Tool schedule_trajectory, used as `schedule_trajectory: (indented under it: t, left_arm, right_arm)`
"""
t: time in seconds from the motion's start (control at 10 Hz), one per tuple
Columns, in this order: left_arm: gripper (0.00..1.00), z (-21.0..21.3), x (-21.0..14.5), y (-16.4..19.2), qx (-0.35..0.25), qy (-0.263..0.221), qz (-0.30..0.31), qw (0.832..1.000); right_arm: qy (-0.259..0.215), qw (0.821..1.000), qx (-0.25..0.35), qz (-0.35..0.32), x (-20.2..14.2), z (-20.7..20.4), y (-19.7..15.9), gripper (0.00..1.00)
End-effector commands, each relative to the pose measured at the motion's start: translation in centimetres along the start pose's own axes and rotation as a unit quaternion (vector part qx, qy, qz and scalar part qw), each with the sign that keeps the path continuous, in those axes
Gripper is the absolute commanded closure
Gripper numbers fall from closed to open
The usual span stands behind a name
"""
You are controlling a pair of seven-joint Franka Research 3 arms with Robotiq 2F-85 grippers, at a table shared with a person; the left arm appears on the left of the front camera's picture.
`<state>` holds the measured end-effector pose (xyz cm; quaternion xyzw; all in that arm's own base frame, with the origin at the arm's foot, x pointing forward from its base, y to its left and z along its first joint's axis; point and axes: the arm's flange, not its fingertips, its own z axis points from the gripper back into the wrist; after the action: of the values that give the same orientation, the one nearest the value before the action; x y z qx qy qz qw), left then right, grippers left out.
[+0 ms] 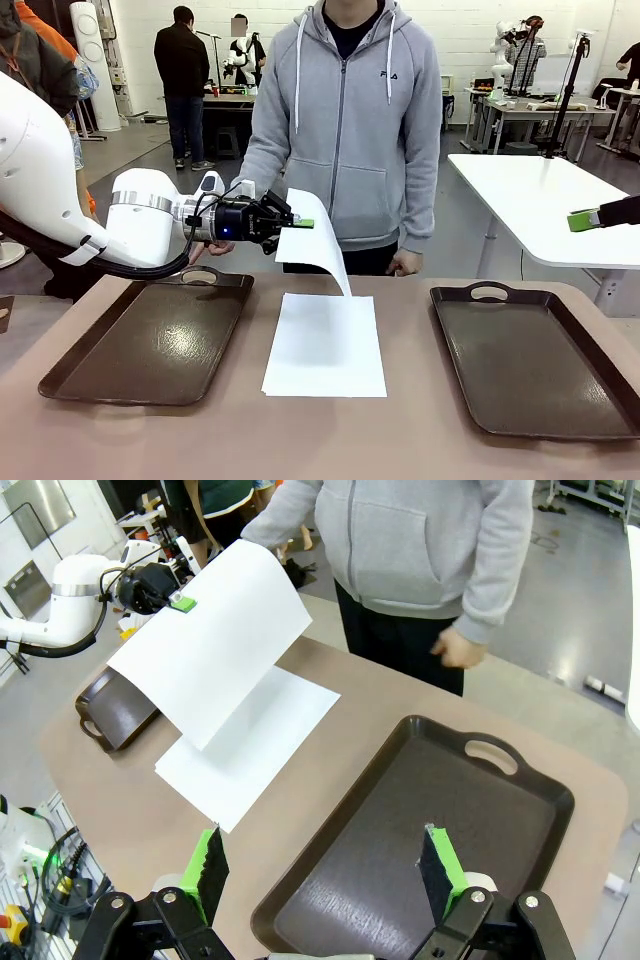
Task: Sort the A4 documents.
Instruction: Place the A4 Paper in the designated Handle tray.
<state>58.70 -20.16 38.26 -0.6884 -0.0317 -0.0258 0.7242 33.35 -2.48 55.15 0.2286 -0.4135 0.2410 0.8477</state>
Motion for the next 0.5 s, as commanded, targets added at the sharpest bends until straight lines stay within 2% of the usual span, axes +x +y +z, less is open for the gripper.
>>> schedule_trajectory:
  t: [0.0,0.4]
  left_arm:
    - [0.99,1.2,-1.2,-1.3,0.009,0.034,-0.032,0.999]
    - [0.99,7.8,-4.4,-2.4,-0.014,0.06,-0.048,0.997]
  right_arm:
    - [0.0,1.0,0.007,-0.001,-0.1,-0.2,0.0,0.0]
    - [0.0,1.0,0.007,-0.001,-0.1,-0.2,0.0,0.0]
